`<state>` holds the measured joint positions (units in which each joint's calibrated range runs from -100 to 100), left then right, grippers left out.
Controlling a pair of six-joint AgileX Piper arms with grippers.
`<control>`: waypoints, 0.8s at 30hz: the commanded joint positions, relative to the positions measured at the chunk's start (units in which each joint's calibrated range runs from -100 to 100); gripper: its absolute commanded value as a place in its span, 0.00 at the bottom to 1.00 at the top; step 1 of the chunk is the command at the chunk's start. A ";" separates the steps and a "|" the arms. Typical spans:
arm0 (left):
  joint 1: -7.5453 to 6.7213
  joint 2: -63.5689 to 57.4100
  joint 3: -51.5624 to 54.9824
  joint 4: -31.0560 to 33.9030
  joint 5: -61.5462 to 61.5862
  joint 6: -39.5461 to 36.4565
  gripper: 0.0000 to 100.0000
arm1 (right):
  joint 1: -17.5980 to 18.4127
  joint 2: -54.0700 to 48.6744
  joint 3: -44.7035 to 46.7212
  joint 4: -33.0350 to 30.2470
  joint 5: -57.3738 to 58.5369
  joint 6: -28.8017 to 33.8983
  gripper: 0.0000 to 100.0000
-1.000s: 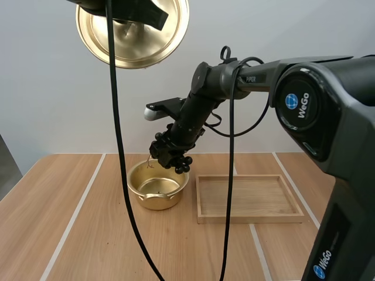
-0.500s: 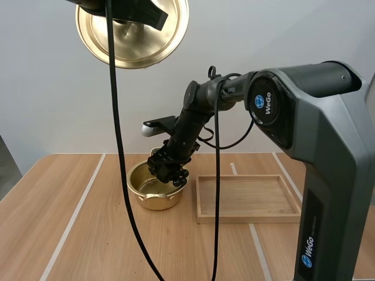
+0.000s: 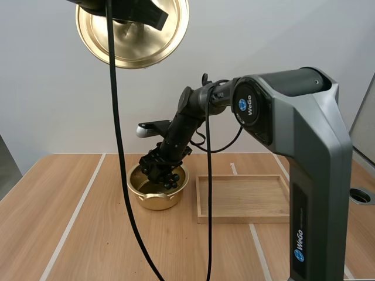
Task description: Open the pot, put the grape inside, and close it
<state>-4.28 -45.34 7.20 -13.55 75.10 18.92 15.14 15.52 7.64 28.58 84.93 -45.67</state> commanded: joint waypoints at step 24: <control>-0.21 -0.38 -0.41 0.99 -1.59 -0.35 0.00 | 1.06 7.92 -0.55 -1.15 -1.05 -0.25 0.00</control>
<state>-4.28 -45.34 7.20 -13.09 75.10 18.92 16.19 22.21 6.77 26.75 84.08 -45.78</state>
